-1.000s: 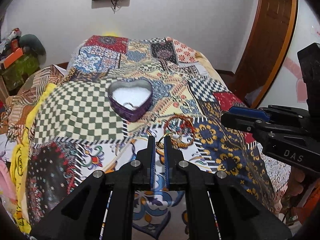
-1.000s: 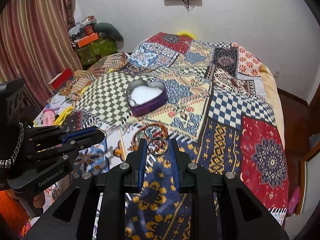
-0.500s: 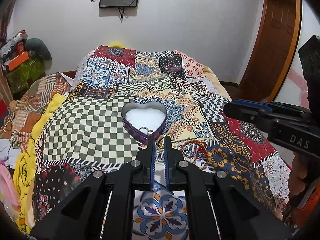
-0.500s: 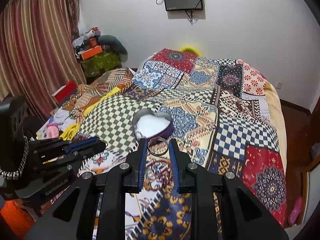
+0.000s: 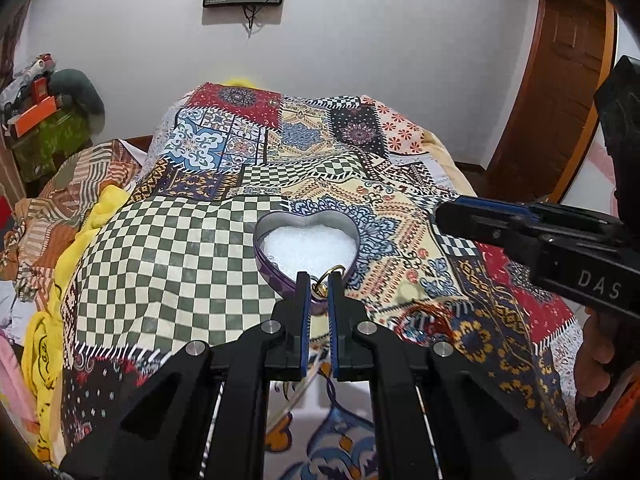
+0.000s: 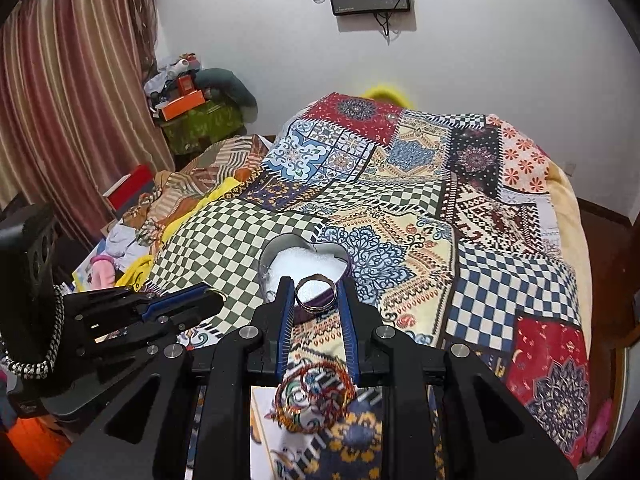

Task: Organize jewelry
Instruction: 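Carry the silver ring in the right gripper into the heart tin, then release the ring into the tin and pull the right gripper back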

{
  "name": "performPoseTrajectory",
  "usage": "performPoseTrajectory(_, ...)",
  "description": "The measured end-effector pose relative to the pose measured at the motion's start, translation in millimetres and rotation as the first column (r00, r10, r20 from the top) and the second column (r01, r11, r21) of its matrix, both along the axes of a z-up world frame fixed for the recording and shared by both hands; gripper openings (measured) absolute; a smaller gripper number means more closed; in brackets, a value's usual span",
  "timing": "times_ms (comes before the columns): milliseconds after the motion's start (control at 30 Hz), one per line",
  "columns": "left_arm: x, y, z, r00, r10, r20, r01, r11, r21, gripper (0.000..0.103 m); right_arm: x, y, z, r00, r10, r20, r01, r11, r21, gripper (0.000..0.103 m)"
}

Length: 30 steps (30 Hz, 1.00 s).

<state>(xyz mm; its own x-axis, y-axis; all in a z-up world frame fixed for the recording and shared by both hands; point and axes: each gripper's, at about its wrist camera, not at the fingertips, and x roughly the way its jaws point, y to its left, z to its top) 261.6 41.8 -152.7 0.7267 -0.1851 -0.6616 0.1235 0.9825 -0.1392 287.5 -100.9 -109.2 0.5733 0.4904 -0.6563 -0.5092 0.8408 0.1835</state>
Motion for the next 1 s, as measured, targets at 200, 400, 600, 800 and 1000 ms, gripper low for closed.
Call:
performPoseTrajectory(200, 20.1, 5.7, -4.2, 1.000, 0.011, 0.000, -0.011, 1.000, -0.001, 0.006, 22.9, 10.3, -10.2, 0.999, 0.024, -0.040, -0.024, 1.000, -0.001, 0.020)
performPoseTrajectory(400, 43.4, 9.3, -6.5, 1.000, 0.008, -0.009, -0.008, 1.000, -0.002, 0.006, 42.2, 19.1, -16.2, 0.997, 0.046, -0.064, -0.047, 0.999, -0.019, 0.020)
performPoseTrajectory(600, 62.2, 10.5, -15.5, 0.999, -0.010, -0.041, 0.009, 1.000, -0.005, 0.006, 56.5, 27.6, -24.6, 0.993, 0.064, -0.097, -0.068, 0.997, -0.032, 0.020)
performPoseTrajectory(800, 70.1, 10.2, -25.9, 0.997, -0.020, -0.073, 0.020, 1.000, -0.010, 0.006, 65.5, 34.1, -36.9, 0.986, 0.080, -0.147, -0.086, 0.996, -0.036, 0.020)
performPoseTrajectory(1000, 74.0, 12.3, -29.9, 0.996, -0.024, -0.090, 0.022, 0.999, -0.029, 0.006, 71.5, 36.5, -45.0, 0.980, 0.089, -0.180, -0.096, 0.995, -0.031, 0.020)
